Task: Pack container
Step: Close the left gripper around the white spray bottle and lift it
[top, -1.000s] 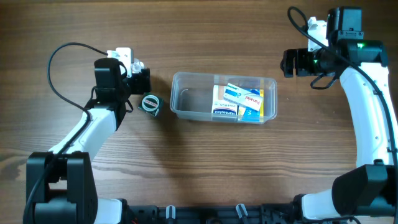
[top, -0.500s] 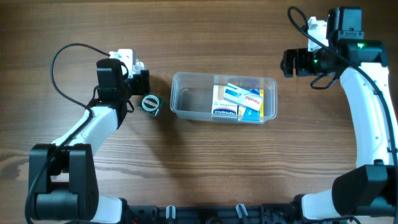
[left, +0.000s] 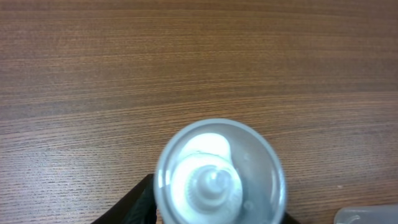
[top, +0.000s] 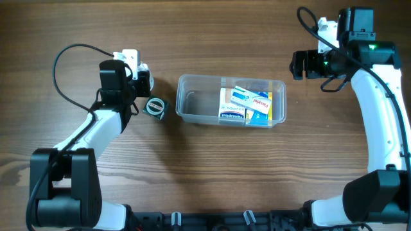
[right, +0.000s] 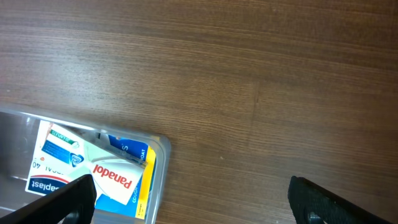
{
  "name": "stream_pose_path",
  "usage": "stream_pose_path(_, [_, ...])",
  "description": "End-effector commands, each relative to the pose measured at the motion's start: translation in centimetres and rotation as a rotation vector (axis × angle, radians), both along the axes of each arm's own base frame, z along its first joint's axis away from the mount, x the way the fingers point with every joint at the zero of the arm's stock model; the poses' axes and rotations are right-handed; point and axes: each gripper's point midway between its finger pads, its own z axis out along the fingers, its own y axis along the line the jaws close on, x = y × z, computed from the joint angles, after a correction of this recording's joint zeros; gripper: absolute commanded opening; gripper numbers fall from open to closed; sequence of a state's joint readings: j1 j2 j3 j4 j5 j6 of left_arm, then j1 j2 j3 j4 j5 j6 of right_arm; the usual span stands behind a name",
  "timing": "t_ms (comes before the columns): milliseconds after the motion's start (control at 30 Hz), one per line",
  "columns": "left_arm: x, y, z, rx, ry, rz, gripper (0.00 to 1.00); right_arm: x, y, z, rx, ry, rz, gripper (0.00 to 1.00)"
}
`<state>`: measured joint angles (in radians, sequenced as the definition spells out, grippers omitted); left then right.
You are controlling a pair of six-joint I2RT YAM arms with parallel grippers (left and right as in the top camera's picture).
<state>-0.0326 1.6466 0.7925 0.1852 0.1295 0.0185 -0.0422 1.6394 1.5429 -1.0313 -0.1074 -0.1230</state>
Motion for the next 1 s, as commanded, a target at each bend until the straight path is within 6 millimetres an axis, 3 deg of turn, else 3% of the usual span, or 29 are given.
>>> stream_pose_path(0, [0.5, -0.4, 0.4, -0.003, -0.013, -0.015, 0.39, 0.0, 0.0, 0.6, 0.002, -0.016, -0.016, 1.00])
stream_pose_path(167, [0.8, -0.4, 1.7, -0.005, -0.054, -0.014, 0.38, 0.0, 0.0, 0.6, 0.001, -0.016, -0.017, 1.00])
stream_pose_path(367, [0.2, -1.0, 7.0, -0.020, -0.163, -0.029, 0.37, 0.0, 0.0, 0.6, 0.001, -0.016, -0.016, 1.00])
stream_pose_path(467, [-0.1, -1.8, 7.9, -0.022, -0.178, -0.049, 0.37, 0.0, 0.0, 0.6, 0.001, -0.016, -0.016, 1.00])
stream_pose_path(500, [-0.2, -2.2, 8.2, -0.023, -0.184, -0.058, 0.42, 0.0, 0.0, 0.6, 0.001, -0.016, -0.016, 1.00])
stream_pose_path(567, [-0.4, -2.6, 8.0, -0.021, -0.175, -0.064, 0.62, 0.0, 0.0, 0.6, 0.001, -0.016, -0.016, 1.00])
stream_pose_path(733, [-0.5, -1.7, 5.1, 0.015, -0.092, -0.021, 0.68, 0.0, 0.0, 0.6, 0.001, -0.016, -0.016, 1.00])
stream_pose_path(967, [-0.3, -1.4, 4.5, 0.024, -0.083, -0.010, 0.72, 0.0, 0.0, 0.6, 0.001, -0.016, -0.016, 1.00])
